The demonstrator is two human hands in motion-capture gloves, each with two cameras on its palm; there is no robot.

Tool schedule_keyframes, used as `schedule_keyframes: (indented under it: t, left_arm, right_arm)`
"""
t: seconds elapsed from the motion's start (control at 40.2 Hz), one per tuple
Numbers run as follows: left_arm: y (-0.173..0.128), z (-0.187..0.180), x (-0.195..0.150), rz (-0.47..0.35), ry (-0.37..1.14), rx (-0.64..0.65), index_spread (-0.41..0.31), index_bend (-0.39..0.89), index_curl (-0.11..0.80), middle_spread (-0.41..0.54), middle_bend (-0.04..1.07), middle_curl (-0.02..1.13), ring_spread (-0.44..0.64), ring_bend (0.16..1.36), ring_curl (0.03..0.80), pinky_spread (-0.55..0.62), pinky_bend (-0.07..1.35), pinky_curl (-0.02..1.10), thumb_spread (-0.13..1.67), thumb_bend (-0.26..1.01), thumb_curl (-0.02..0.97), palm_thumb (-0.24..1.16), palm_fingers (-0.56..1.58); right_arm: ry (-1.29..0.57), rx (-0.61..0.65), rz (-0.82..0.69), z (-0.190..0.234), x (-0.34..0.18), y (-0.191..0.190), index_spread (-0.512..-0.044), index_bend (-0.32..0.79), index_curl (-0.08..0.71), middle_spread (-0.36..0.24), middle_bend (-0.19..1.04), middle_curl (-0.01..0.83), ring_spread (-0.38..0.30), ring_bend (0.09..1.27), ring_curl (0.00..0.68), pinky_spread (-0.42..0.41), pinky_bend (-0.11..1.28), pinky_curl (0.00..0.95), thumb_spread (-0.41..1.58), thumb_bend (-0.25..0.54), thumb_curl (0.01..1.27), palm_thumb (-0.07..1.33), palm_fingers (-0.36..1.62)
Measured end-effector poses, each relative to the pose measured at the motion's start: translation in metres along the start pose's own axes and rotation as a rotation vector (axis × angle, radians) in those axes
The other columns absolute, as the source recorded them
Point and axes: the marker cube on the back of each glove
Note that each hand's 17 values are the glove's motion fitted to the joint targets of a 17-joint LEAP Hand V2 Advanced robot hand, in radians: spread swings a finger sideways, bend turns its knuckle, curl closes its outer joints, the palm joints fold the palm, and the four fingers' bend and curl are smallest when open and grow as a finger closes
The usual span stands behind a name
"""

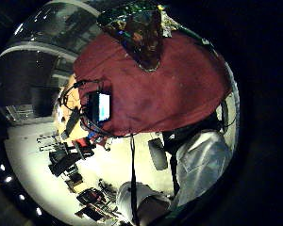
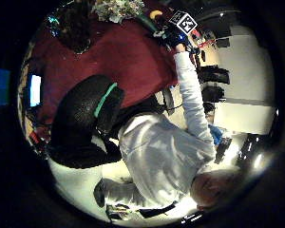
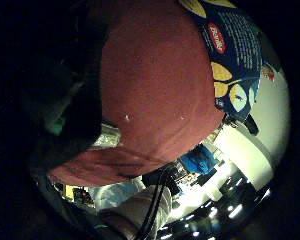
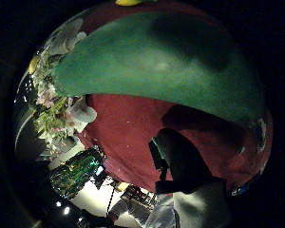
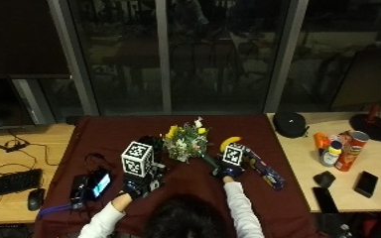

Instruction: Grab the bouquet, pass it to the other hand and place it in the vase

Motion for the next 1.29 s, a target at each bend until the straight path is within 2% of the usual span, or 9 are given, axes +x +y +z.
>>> schedule_keyframes:
  t: [0.323, 0.398, 0.522, 0.622, 0.696, 0.746, 0.846, 1.02, 1.293]
  left_arm:
    - [-0.001, 0.000, -0.003, -0.011, -0.012, -0.012, -0.014, 0.14, 0.276, 0.219, 0.19, 0.35, 0.37, 0.58, 0.266, 0.39, 0.35, 0.34, 1.19, -0.02, 0.269, 0.33, 0.15]
    - [0.000, -0.002, -0.003, -0.016, -0.022, -0.030, -0.014, 0.14, 0.277, 0.218, 0.19, 0.35, 0.37, 0.58, 0.267, 0.39, 0.34, 0.34, 1.19, -0.02, 0.270, 0.33, 0.15]
    - [0.002, -0.006, -0.004, -0.023, -0.024, -0.044, -0.014, 0.14, 0.278, 0.218, 0.19, 0.35, 0.37, 0.58, 0.268, 0.39, 0.34, 0.34, 1.18, -0.02, 0.268, 0.32, 0.15]
    - [0.000, -0.005, -0.005, -0.021, -0.019, -0.050, -0.014, 0.14, 0.279, 0.218, 0.19, 0.35, 0.37, 0.58, 0.268, 0.39, 0.34, 0.34, 1.18, -0.02, 0.268, 0.32, 0.15]
    - [-0.002, -0.002, -0.006, -0.032, -0.025, -0.076, -0.014, 0.15, 0.280, 0.219, 0.19, 0.35, 0.37, 0.58, 0.267, 0.39, 0.35, 0.34, 1.18, -0.02, 0.268, 0.31, 0.16]
    - [-0.005, 0.001, -0.006, -0.036, -0.031, -0.093, -0.014, 0.14, 0.281, 0.219, 0.19, 0.35, 0.37, 0.58, 0.268, 0.39, 0.35, 0.34, 1.18, -0.02, 0.269, 0.31, 0.16]
    - [-0.012, 0.010, -0.002, -0.021, -0.041, -0.114, -0.020, 0.15, 0.283, 0.219, 0.19, 0.34, 0.37, 0.58, 0.268, 0.39, 0.35, 0.34, 1.18, -0.02, 0.266, 0.30, 0.16]
    - [-0.024, 0.015, 0.020, 0.050, 0.001, -0.029, -0.034, 0.18, 0.301, 0.197, 0.19, 0.34, 0.35, 0.56, 0.263, 0.37, 0.34, 0.34, 1.19, -0.02, 0.266, 0.29, 0.23]
    - [-0.069, 0.006, 0.077, 0.163, 0.416, 0.181, 0.010, 0.05, 0.286, 0.155, 0.21, 0.36, 0.29, 0.58, 0.280, 0.30, 0.34, 0.35, 1.19, -0.01, 0.279, 0.34, 0.25]
  right_arm:
    - [-0.047, 0.094, 0.018, 0.014, -0.003, -0.001, -0.184, 0.12, 0.175, -0.057, 0.37, 0.461, -0.096, 0.59, 0.389, 0.060, 0.62, 0.364, 1.04, -0.018, 0.34, 0.58, 0.60]
    - [-0.088, 0.131, 0.005, 0.015, -0.007, -0.001, -0.206, 0.34, 0.250, -0.087, 0.38, 0.474, -0.131, 0.60, 0.391, -0.007, 0.49, 0.328, 1.07, 0.067, 0.36, 0.74, 0.86]
    - [-0.082, 0.144, -0.038, 0.009, -0.010, 0.005, -0.212, 0.42, 0.315, -0.118, 0.36, 0.486, -0.158, 0.55, 0.398, -0.062, 0.39, 0.327, 1.12, 0.120, 0.37, 0.86, 0.91]
    - [-0.073, 0.199, -0.067, 0.004, -0.009, 0.001, -0.219, 0.35, 0.332, -0.142, 0.39, 0.497, -0.181, 0.52, 0.396, -0.127, 0.42, 0.331, 1.14, 0.137, 0.38, 0.92, 1.04]
    - [-0.087, 0.162, -0.102, 0.008, -0.010, 0.004, -0.224, 0.16, 0.314, -0.170, 0.46, 0.530, -0.200, 0.69, 0.456, -0.185, 0.60, 0.401, 1.16, 0.137, 0.37, 0.94, 1.37]
    - [-0.070, 0.219, -0.074, 0.006, -0.005, 0.002, -0.227, 0.19, 0.329, -0.180, 0.47, 0.536, -0.205, 0.65, 0.442, -0.206, 0.57, 0.397, 1.16, 0.133, 0.37, 0.95, 1.26]
    - [-0.086, 0.353, -0.019, -0.003, 0.006, -0.003, -0.230, 0.20, 0.343, -0.181, 0.60, 0.593, -0.206, 0.85, 0.521, -0.205, 0.70, 0.464, 1.16, 0.098, 0.36, 0.92, 1.49]
    - [-0.469, 0.358, -0.081, -0.018, 0.010, 0.010, -0.232, 0.39, 0.432, -0.181, 0.75, 0.650, -0.199, 0.93, 0.571, -0.214, 0.71, 0.504, 1.13, -0.016, 0.32, 0.80, 1.49]
    - [-1.041, 0.271, -0.277, -0.053, -0.010, 0.044, -0.217, 0.55, 0.533, -0.167, 0.86, 0.687, -0.187, 1.01, 0.606, -0.211, 0.77, 0.547, 1.09, 0.036, 0.37, 0.93, 1.42]
